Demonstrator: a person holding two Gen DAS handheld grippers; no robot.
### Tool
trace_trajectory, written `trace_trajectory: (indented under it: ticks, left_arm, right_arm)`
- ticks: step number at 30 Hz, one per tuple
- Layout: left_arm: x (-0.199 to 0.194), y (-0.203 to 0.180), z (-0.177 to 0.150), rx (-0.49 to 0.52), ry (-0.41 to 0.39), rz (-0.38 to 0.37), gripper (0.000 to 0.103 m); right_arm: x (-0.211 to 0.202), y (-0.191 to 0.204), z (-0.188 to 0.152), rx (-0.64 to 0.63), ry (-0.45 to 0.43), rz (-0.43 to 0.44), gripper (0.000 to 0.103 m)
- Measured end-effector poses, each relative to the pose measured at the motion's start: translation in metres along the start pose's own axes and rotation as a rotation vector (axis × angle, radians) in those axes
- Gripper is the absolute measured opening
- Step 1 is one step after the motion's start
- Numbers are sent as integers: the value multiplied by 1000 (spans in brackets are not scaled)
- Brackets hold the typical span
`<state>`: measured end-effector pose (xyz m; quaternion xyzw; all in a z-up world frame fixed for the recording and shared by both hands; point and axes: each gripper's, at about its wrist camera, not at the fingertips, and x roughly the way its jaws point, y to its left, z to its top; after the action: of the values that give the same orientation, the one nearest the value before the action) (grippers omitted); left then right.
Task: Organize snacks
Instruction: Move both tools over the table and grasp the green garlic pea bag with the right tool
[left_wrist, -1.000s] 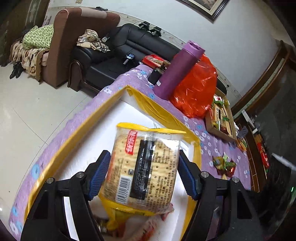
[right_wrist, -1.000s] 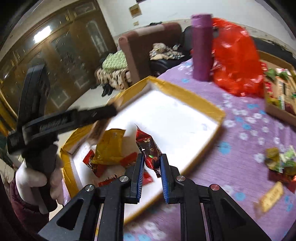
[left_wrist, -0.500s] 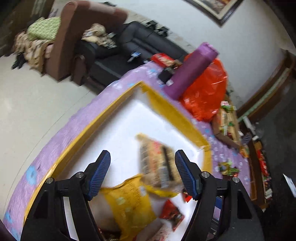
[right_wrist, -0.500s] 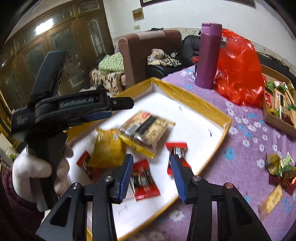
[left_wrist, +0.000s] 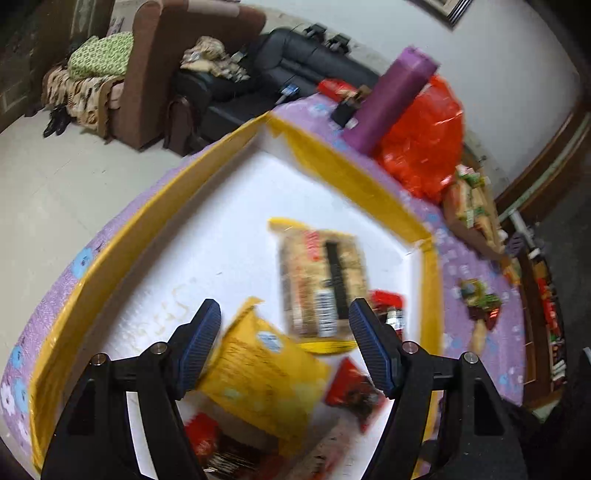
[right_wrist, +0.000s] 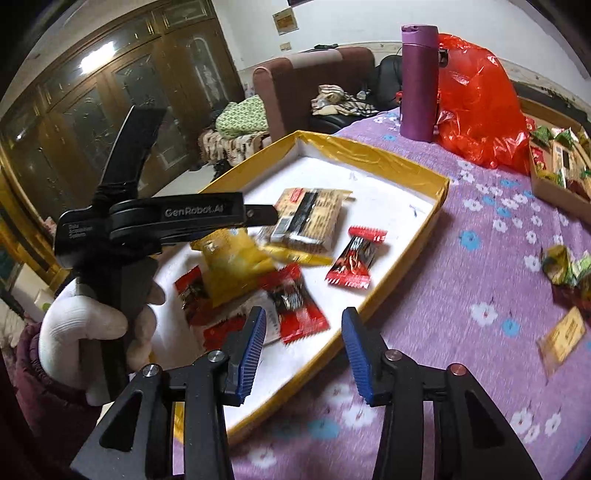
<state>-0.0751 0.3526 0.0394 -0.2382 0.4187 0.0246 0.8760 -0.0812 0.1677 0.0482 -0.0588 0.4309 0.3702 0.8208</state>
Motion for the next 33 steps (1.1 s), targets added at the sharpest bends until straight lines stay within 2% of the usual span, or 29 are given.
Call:
trace_trajectory:
  ticks: [2, 6, 7, 8, 10, 11, 12, 14, 15, 17, 19, 21, 24, 27, 29, 33]
  left_arm:
    - [-19, -7, 0, -9, -61, -44, 72]
    - [-75, -49, -5, 89, -214, -137, 72]
    - [-85, -59, -6, 108, -239, -166, 77]
    - [-98, -72, -8, 125, -265, -206, 92]
    - [-109, -86, -16, 112, -286, -290, 103]
    - [-108, -91, -24, 82, -274, -379, 103]
    - [-100, -96, -28, 57, -229, -446, 103]
    - [-74, -110, -40, 36, -78, -522, 103]
    - [-59, -120, -49, 43, -24, -504, 103]
    - [-42, -135, -66, 76, 4, -449, 103]
    - [-26, -145, -77, 82, 60, -469, 103]
    - [-7, -150, -89, 49, 164, -513, 103]
    - [10, -164, -109, 74, 281, -503, 99]
    - [10, -172, -126, 89, 302, -489, 98]
    - [6, -171, -126, 86, 294, -482, 98]
    - [-5, -169, -126, 90, 247, -471, 98]
  right_arm:
    - [-11, -5, -4, 17, -31, 18, 45]
    - [-50, -30, -12, 71, -131, 18, 46]
    - [-59, -38, -14, 84, -149, 6, 46]
    - [-69, -52, -18, 103, -170, -12, 47]
    - [-86, -78, -27, 148, -201, -54, 48]
    - [-94, -92, -32, 176, -210, -80, 48]
    - [-101, -110, -39, 211, -217, -106, 48]
    - [-114, -150, -53, 306, -221, -150, 48]
    - [-120, -168, -58, 350, -224, -165, 50]
    - [-132, -202, -71, 433, -229, -198, 50]
    - [-139, -226, -80, 483, -225, -223, 51]
    - [-141, -243, -86, 517, -218, -234, 51]
    - [-133, -258, -87, 552, -206, -230, 51]
    - [-126, -271, -72, 576, -235, -250, 51]
    - [-120, -281, -51, 554, -262, -304, 51]
    - [-94, -296, -4, 490, -257, -408, 51]
